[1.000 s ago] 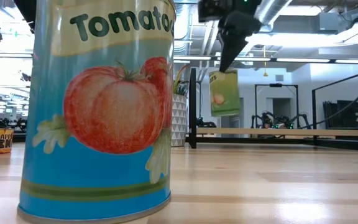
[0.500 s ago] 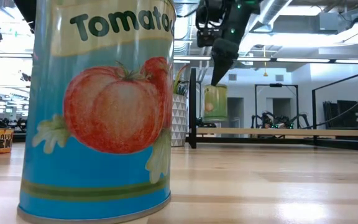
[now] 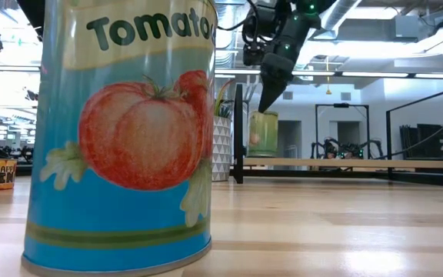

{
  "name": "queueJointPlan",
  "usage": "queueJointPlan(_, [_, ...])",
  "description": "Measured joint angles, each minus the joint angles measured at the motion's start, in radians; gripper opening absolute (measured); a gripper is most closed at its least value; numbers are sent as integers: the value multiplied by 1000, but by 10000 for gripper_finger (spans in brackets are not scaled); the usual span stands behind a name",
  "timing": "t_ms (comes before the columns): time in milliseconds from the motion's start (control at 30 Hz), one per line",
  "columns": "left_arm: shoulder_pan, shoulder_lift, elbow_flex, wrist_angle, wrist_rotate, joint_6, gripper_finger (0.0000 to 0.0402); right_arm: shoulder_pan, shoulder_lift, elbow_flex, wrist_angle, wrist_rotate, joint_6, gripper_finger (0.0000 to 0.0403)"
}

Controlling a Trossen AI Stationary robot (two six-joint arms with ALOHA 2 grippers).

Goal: Pick and place cans onto a shelf
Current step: Put the canned pears on the shelf

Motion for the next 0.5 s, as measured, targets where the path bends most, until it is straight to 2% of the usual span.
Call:
queueJointPlan(133, [0, 0, 0, 0, 0, 0, 91, 10, -1, -21, 16, 5, 0, 16])
queueJointPlan(500, [0, 0, 0, 0, 0, 0, 91, 9, -1, -23, 33, 7, 0, 69])
